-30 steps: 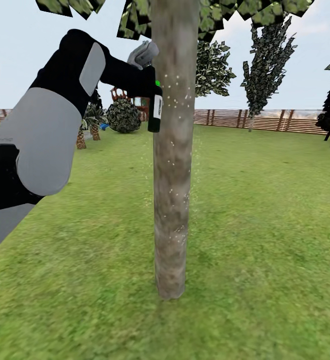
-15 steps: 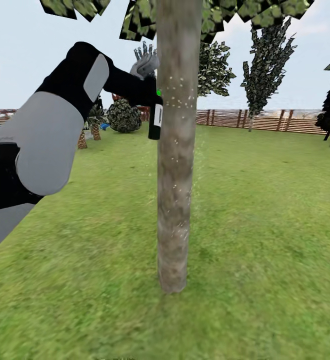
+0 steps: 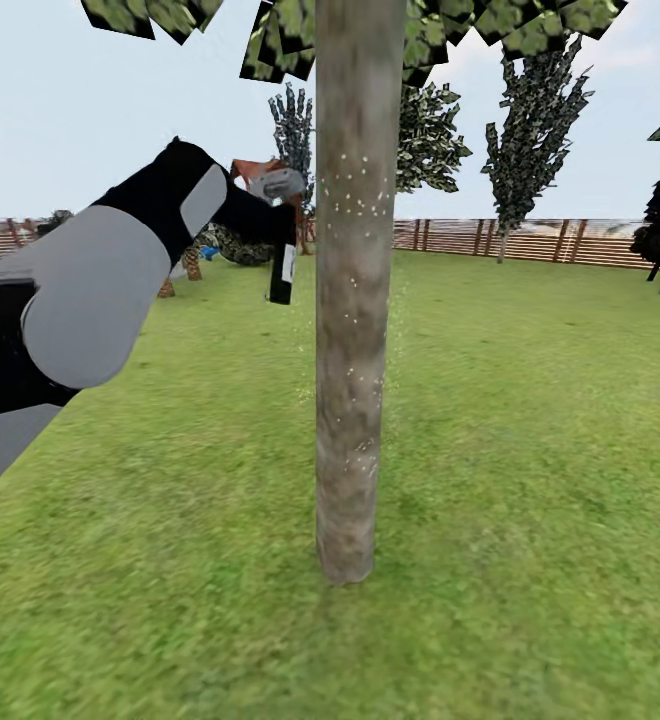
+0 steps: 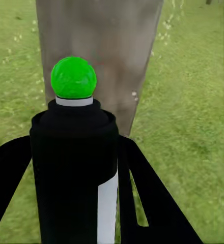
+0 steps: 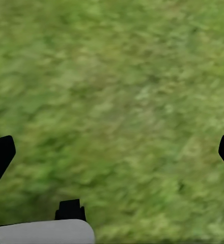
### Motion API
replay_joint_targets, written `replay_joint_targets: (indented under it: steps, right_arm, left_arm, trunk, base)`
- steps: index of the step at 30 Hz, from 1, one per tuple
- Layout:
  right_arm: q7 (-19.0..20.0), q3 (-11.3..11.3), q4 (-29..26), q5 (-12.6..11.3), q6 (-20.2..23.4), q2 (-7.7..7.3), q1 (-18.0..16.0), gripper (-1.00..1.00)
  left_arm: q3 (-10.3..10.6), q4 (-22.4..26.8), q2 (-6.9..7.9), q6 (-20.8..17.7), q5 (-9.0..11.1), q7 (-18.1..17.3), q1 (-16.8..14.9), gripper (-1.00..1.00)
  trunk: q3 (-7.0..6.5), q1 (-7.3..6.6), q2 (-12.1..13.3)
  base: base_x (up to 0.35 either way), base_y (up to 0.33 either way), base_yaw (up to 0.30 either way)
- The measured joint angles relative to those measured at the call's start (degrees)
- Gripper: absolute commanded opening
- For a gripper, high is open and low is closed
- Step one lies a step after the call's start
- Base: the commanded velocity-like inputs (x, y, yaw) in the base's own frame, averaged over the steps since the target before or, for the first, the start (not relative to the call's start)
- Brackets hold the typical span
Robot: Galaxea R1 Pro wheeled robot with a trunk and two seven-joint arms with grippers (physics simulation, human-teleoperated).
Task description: In the garden, pick up the pesticide atomizer on the floor and spray pesticide onto both trees until each tree trunk is fully covered.
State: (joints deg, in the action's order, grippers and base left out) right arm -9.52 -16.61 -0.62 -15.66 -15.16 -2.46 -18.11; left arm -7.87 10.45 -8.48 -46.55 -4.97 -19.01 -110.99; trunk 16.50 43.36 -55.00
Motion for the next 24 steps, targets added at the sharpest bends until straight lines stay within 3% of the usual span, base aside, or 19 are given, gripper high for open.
replay_joint_targets:
  steps: [2,3,6,11,16,18,21,23,24]
  right_arm:
    - [0.02,0.00,0.00,0.01,-0.02,0.00,0.00,1.00]
    - [0.02,0.00,0.00,0.00,0.00,0.00,0.00,1.00]
    - [0.02,0.00,0.00,-0.01,0.02,0.00,0.00,1.00]
    - [-0.02,0.00,0.00,-0.03,0.01,0.00,0.00,1.00]
    - [-0.03,0.00,0.00,0.01,0.03,0.00,0.00,1.00]
    - [-0.01,0.02,0.00,0.00,0.00,0.00,0.00,1.00]
    - [-0.03,0.00,0.00,0.01,-0.01,0.00,0.00,1.00]
    - [0.00,0.00,0.00,-0.02,-0.01,0.00,0.00,1.00]
    - [0.01,0.00,0.00,0.00,-0.02,0.00,0.00,1.00]
  left_arm:
    - [-0.01,-0.90,-0.03,0.38,3.08,-0.13,0.00,-1.00]
    - [-0.13,-1.68,-0.09,0.95,6.58,-0.23,0.00,-1.00]
    - [-0.08,-2.16,-0.20,2.01,9.45,-4.08,-0.01,-1.00]
    - [0.18,-2.11,-0.29,2.23,9.68,-9.24,0.04,-1.00]
    - [0.29,-3.19,-0.67,2.86,9.32,-9.51,0.06,-1.00]
    - [0.54,-6.83,-0.80,6.91,8.95,-9.14,0.08,-1.00]
    - [0.51,-7.97,-0.72,8.68,8.67,-8.80,0.11,-1.00]
    - [0.64,-8.23,-0.56,9.11,6.55,-8.65,0.15,-1.00]
    - [0.78,-8.29,-0.53,9.23,4.27,-8.60,0.16,-1.00]
  trunk:
    - [0.00,0.00,0.00]
    - [0.00,0.00,0.00]
    - [0.00,0.00,0.00]
    - [0.00,0.00,0.00]
    - [0.00,0.00,0.00]
    - [0.00,0.00,0.00]
    - [0.00,0.00,0.00]
    - [0.00,0.00,0.00]
    - [0.00,0.00,0.00]
  base:
    - [0.000,0.000,0.000]
    - [0.000,0.000,0.000]
    - [0.000,0.000,0.000]
    - [0.000,0.000,0.000]
    - [0.000,0.000,0.000]
    - [0.000,0.000,0.000]
    - [0.000,0.000,0.000]
    - [0.000,0.000,0.000]
    - [0.000,0.000,0.000]
